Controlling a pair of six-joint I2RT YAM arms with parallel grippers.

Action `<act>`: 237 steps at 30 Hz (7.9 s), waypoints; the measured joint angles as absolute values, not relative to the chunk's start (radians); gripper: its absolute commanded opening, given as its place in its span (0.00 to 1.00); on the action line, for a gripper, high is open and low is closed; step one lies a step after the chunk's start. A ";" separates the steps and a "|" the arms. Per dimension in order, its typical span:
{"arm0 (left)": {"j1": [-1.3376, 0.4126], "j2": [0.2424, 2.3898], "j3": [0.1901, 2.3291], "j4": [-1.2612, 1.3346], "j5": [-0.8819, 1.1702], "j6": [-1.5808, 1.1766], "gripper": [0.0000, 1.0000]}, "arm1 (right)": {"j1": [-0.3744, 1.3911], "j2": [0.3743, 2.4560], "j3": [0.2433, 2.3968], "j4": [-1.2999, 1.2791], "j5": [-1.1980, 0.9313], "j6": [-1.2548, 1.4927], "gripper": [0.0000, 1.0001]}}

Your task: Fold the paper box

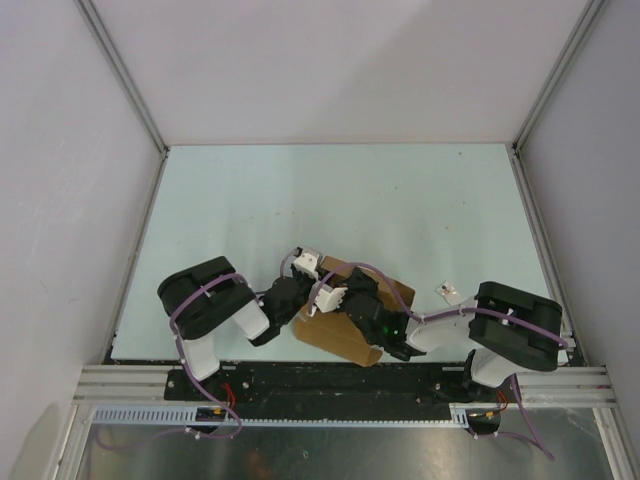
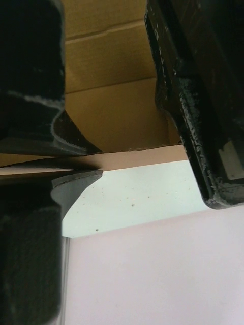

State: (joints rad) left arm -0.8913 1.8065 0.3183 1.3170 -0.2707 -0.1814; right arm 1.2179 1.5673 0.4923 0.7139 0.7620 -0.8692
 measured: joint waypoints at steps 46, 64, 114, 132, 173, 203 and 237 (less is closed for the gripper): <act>-0.919 1.812 0.323 1.315 -0.342 -0.130 0.43 | 1.208 1.470 0.492 0.587 0.575 -0.680 0.52; -0.922 1.459 0.155 1.315 -0.325 -0.132 0.49 | 1.181 1.368 0.492 0.543 0.514 -0.630 0.54; -0.946 1.000 0.075 0.951 -0.470 -0.210 0.52 | 1.042 1.409 0.540 0.696 0.351 0.127 0.00; -0.943 0.998 0.073 0.940 -0.488 -0.211 0.52 | 1.052 1.496 0.541 0.738 0.327 0.168 0.00; -0.819 1.219 0.730 0.335 -0.151 -0.139 0.64 | 1.021 0.717 0.655 -0.552 0.621 0.900 0.43; -0.684 1.415 0.768 -0.006 -0.208 -0.290 0.58 | 0.857 0.956 0.574 -0.799 0.435 1.141 0.40; -0.682 1.300 0.574 0.020 -0.149 -0.342 0.57 | 0.680 1.205 0.560 -0.226 0.216 0.665 0.41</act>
